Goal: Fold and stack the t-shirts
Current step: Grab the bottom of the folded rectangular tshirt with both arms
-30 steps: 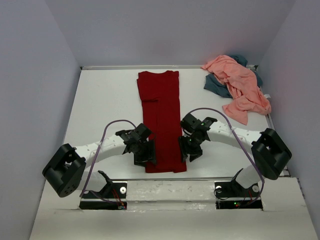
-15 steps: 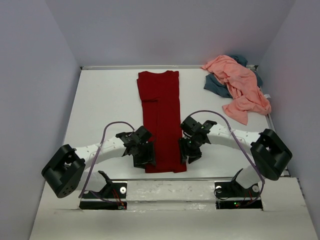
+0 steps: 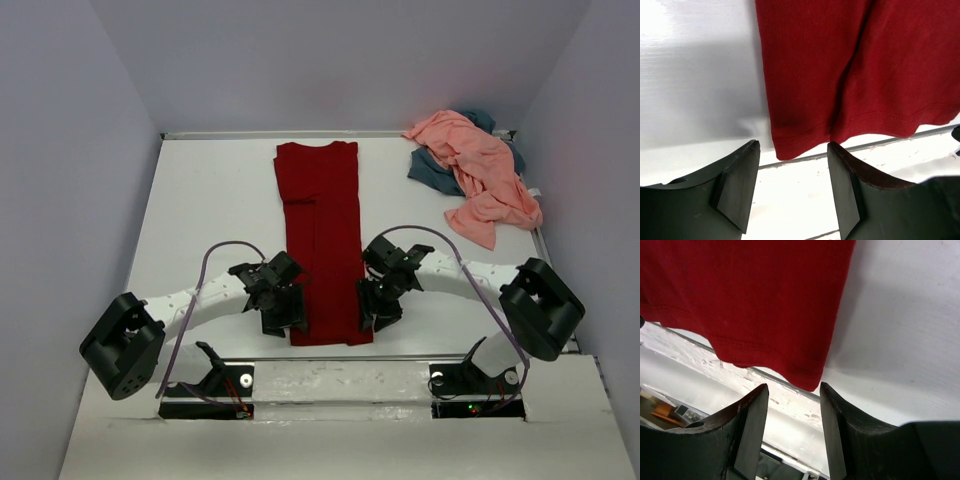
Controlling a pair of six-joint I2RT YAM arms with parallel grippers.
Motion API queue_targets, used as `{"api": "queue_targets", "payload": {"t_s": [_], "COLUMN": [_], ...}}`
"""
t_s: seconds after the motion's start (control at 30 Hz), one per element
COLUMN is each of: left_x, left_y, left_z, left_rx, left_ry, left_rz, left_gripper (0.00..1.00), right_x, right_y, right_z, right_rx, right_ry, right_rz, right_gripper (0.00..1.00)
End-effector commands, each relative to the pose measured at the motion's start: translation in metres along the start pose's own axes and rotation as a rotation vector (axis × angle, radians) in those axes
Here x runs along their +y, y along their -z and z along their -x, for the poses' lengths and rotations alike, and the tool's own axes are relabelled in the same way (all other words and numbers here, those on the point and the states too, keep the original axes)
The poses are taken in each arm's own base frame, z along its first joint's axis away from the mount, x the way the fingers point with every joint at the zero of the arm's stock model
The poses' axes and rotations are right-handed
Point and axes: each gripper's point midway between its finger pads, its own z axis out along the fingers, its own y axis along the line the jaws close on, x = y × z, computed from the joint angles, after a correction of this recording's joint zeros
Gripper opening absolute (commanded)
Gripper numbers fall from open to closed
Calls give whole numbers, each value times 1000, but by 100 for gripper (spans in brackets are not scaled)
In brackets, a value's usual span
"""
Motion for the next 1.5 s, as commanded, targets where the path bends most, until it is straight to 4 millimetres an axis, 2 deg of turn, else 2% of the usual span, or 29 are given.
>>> {"api": "queue_targets", "payload": {"t_s": [0.0,0.33,0.53,0.67,0.7,0.73,0.83,1.23,1.47], "left_x": [7,6,6,2,2,0,0,9,13], "left_y": [9,-5,-12,-12,-13,-13,-15,-14,-9], "left_z": [0,-11,-17,-15,-15,-14,-14,-21,-24], "left_rx": [-18,28,48,44,44,44,50,67,68], "left_ry": [11,38,60,65,64,63,60,53,54], "left_rz": [11,-33,-55,-66,-66,-69,-66,-39,-29], "left_gripper": [66,65,65,65,65,65,65,64,60], "right_x": [6,2,0,0,0,0,0,1,1], "right_y": [8,-2,-12,-15,-15,-15,-15,-15,-16], "right_z": [-2,-13,-13,-11,-10,-10,-11,-9,-8], "right_rx": [-28,6,19,18,17,15,19,18,23], "right_ry": [-25,-66,-69,-69,-69,-68,-70,-63,-61], "right_rz": [70,121,130,128,127,127,124,122,120], "right_gripper": [51,50,49,33,27,25,0,0,0]}}
